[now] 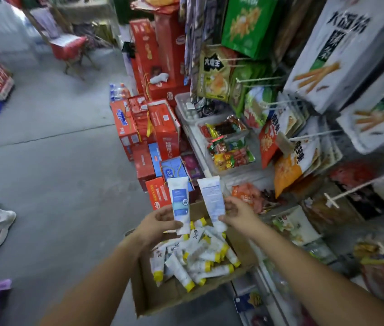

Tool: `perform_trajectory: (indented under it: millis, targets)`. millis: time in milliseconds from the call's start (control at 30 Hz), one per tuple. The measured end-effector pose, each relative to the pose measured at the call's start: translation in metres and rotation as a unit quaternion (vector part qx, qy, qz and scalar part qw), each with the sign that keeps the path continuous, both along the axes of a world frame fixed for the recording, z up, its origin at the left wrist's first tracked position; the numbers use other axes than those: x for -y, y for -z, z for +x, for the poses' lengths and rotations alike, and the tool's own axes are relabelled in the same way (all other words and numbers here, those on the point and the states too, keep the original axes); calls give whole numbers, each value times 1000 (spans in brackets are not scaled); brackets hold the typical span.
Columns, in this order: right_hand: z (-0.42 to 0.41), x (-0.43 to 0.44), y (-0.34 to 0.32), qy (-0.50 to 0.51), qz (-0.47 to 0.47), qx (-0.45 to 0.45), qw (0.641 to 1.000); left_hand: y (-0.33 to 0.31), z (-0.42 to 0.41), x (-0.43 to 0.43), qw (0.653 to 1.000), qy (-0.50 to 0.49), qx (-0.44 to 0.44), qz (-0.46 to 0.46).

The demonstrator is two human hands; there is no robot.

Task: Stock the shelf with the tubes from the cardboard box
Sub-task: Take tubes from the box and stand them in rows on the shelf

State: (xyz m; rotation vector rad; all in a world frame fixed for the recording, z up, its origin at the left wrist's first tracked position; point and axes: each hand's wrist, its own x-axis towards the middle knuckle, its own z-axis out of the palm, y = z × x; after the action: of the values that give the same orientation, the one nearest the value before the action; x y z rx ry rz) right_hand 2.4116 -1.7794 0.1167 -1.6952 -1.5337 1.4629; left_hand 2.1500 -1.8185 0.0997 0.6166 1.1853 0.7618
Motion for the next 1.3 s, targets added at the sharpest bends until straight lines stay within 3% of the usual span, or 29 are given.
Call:
perform_trajectory:
  millis: [400, 700, 967, 1300]
  targets:
    - [27, 17, -146, 146, 104, 2, 984, -133, 26, -64, 978, 155, 46, 131]
    - [65, 64, -227, 230, 170, 8, 958, -230, 76, -51, 954, 227, 46, 190]
    - [120, 134, -278, 287, 207, 18, 935, -277, 147, -15, 933, 262, 50, 242]
    - [189, 229, -296, 368, 215, -1, 905, -301, 239, 46, 894, 341, 48, 286]
